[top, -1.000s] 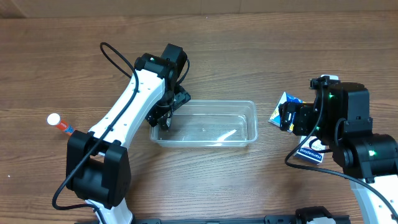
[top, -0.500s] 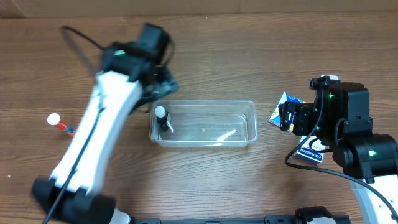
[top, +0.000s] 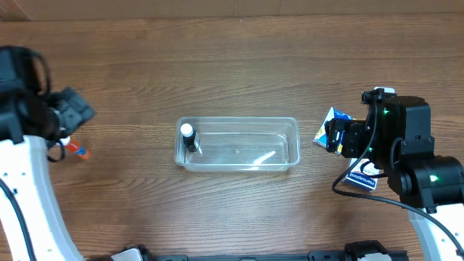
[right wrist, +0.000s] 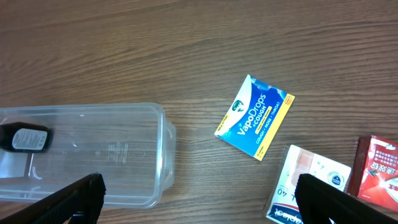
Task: Pack container
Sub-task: 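Move the left gripper to the orange tube and grasp it, then place the orange tube into the container beside the bottle, then retract the left arm and grasp the blue VapoDrops box with right gripper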
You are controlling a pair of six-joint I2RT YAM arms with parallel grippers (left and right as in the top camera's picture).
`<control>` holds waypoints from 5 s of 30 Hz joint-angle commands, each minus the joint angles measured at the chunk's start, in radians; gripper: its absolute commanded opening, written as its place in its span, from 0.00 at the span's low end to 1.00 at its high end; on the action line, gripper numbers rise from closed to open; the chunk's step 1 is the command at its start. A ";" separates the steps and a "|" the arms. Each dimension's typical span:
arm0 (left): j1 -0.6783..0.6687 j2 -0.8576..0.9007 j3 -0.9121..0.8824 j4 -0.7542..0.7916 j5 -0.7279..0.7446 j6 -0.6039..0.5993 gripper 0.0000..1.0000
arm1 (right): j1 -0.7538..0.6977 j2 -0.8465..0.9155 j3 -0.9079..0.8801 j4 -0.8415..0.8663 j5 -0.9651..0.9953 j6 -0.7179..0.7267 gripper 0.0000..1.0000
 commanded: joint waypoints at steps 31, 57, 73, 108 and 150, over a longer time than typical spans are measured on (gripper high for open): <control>0.207 0.612 -0.060 0.142 0.094 0.141 0.33 | 0.003 0.026 0.031 -0.002 0.000 0.004 1.00; -0.315 -0.027 -0.058 -0.002 0.182 0.064 0.04 | 0.003 0.026 0.031 -0.003 0.000 0.005 1.00; -0.714 0.177 -0.319 0.143 0.187 -0.047 0.04 | 0.003 0.026 0.031 -0.007 0.000 0.005 1.00; -0.710 0.262 -0.469 0.296 0.131 -0.107 0.11 | 0.003 0.026 0.031 -0.011 0.000 0.005 1.00; -0.598 0.068 0.125 -0.061 -0.117 -0.099 1.00 | 0.003 0.045 0.031 -0.010 0.062 0.079 1.00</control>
